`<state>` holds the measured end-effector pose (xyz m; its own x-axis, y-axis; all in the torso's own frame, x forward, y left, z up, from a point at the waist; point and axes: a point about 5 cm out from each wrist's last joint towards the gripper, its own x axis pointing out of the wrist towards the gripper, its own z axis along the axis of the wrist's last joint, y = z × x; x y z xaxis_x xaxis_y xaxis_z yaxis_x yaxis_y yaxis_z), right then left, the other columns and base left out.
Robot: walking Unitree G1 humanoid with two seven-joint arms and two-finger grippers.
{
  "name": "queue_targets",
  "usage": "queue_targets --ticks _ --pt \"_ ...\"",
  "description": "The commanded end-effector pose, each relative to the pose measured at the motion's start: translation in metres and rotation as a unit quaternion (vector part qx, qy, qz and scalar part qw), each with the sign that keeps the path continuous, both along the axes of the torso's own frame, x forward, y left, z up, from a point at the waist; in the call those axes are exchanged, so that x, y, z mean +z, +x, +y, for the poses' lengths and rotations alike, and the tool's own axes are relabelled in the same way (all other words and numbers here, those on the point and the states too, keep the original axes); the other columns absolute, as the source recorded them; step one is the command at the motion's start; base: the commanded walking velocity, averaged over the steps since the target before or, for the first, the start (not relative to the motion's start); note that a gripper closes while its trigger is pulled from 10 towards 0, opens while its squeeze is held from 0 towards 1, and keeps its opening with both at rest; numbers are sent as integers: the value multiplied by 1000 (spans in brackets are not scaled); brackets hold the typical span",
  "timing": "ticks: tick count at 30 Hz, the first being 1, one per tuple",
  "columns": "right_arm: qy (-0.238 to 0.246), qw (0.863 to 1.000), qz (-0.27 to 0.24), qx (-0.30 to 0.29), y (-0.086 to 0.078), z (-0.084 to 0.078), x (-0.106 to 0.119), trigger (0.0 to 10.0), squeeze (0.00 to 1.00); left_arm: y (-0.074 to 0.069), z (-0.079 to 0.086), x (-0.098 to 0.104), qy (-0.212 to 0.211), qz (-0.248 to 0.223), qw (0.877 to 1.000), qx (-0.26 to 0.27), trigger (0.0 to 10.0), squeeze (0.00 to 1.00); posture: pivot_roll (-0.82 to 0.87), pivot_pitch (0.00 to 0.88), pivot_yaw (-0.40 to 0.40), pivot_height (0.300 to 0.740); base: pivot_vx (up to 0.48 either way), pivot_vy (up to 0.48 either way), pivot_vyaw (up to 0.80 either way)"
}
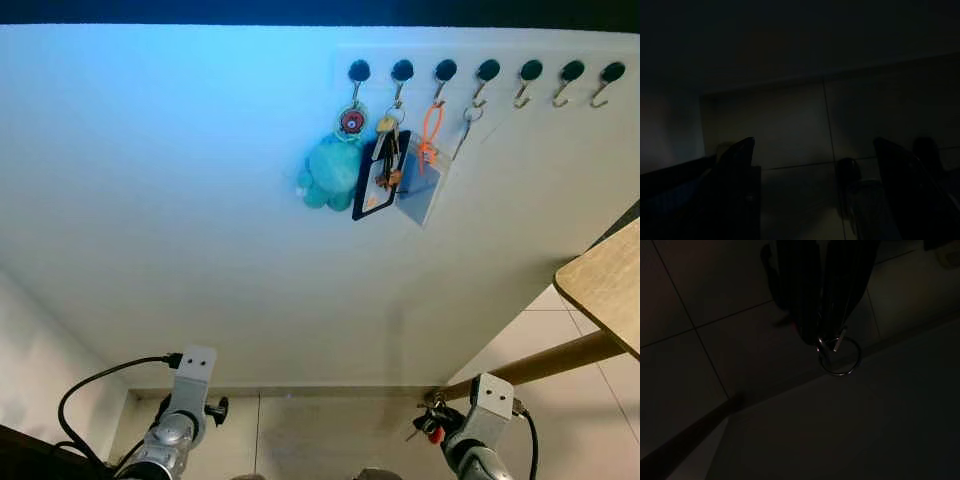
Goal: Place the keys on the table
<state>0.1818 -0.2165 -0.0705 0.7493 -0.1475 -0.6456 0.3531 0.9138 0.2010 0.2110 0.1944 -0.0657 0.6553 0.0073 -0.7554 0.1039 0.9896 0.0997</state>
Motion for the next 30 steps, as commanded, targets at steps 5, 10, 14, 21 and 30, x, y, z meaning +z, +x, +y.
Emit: queue_targets --ticks 5,10,14,21,30 --pt "2 1000 12 -1 -5 1 -4 10000 0 -7 4 -4 -2 5 1000 4 10000 0 15 16 2 740 0 0 0" --pt "2 1000 15 2 -5 2 -5 10000 0 -10 6 -5 -1 8 1000 3 10000 0 17 19 3 740 0 0 0" --pt "2 1000 16 3 -6 3 -5 10000 0 -11 7 -6 -3 9 1000 4 10000 0 19 20 2 740 0 0 0" --pt "6 1000 18 3 -5 4 -5 10000 0 -9 3 -6 -4 8 1000 -1 10000 0 21 23 3 740 0 0 0" --pt "6 1000 17 1 -4 3 -5 10000 0 -8 2 -5 -4 4 1000 -6 10000 0 24 31 4 740 0 0 -506"
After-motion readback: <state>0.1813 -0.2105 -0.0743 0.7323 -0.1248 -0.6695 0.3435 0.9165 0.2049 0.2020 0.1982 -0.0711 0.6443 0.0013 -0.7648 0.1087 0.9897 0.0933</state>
